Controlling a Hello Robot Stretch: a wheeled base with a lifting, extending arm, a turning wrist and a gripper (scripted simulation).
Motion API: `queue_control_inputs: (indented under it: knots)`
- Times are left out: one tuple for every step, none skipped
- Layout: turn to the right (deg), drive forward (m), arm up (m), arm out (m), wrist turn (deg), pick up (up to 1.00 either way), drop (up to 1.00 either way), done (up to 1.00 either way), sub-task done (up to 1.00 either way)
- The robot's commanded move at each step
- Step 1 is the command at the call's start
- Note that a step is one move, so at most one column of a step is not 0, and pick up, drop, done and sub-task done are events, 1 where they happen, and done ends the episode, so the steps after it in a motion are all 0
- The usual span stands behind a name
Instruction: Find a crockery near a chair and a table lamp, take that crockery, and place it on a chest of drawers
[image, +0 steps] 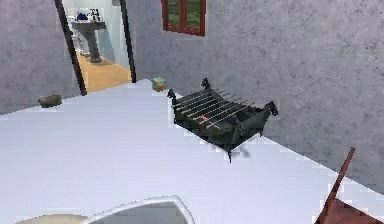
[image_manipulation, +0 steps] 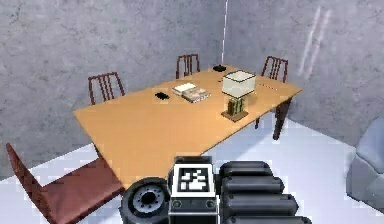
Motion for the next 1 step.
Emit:
queue_control_inputs:
  knots:
    - [0.0,0.8,0.0,0.0,0.0,0.0,0.0,0.0,0.0]
